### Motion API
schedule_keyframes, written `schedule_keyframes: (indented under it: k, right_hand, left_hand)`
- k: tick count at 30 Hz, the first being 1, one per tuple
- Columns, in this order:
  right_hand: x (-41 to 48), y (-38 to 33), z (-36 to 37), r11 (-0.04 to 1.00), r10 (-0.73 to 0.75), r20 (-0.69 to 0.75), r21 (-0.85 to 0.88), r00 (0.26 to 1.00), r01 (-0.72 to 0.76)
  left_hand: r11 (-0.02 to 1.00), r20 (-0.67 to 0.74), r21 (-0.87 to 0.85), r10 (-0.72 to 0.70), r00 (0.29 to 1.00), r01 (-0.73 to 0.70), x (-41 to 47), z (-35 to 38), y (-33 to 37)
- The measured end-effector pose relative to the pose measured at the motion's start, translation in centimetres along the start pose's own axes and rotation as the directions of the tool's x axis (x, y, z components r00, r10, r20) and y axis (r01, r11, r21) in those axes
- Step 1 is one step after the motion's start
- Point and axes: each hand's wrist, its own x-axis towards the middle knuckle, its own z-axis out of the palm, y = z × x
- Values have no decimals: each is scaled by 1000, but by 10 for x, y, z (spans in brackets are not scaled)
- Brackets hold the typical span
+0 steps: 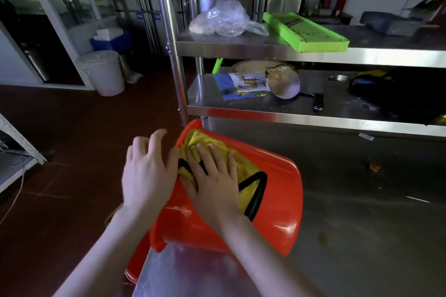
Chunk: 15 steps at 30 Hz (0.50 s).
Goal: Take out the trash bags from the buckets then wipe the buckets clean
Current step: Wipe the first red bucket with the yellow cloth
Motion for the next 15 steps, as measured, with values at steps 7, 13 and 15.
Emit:
schedule_keyframes:
  k: [7, 13, 15]
  right_hand:
    - [-35, 36, -9, 997, -76, -55, -16, 996, 76]
    - [-36, 136, -42, 948, 298, -201, -52, 933, -314]
    - [-18, 159, -56, 839, 543, 1, 47, 840, -543]
  left_hand:
    - [866, 410, -347, -204, 889, 359, 31, 51, 32]
    - [810, 317, -513, -128, 940, 284, -17, 42, 21]
    - [783, 324, -545, -135, 936, 301, -28, 36, 21]
